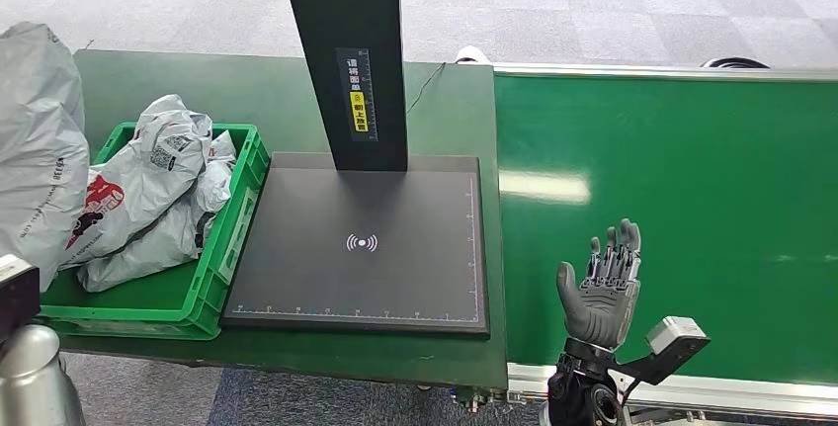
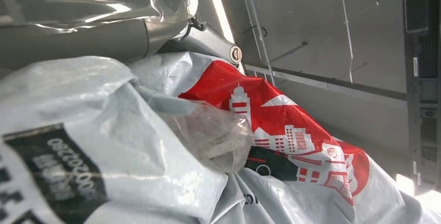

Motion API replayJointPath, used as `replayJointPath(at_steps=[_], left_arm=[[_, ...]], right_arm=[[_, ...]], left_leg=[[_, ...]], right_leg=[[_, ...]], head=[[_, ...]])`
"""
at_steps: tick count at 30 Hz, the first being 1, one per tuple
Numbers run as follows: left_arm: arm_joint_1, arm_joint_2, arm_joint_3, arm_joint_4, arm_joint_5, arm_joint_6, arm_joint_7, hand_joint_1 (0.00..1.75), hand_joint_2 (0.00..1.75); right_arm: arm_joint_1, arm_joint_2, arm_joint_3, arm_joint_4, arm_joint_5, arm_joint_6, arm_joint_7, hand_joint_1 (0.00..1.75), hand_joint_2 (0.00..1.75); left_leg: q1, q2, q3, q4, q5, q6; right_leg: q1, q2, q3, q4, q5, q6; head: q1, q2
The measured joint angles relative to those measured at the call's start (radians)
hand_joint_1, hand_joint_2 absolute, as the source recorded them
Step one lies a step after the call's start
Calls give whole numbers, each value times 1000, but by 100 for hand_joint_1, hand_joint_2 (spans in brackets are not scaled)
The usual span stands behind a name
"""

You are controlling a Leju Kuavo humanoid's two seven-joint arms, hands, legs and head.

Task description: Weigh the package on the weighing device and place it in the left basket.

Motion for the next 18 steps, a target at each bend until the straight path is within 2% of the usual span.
replayJointPath(at_steps=[18], left_arm=[[0,-9,11,0,-20,0,0,175,175]], right_arm=[[-1,0,1,7,0,0,0,0,175]], left_leg=[[0,0,0,0,0,0]], right_leg=[[0,0,0,0,0,0]], head=[[0,0]])
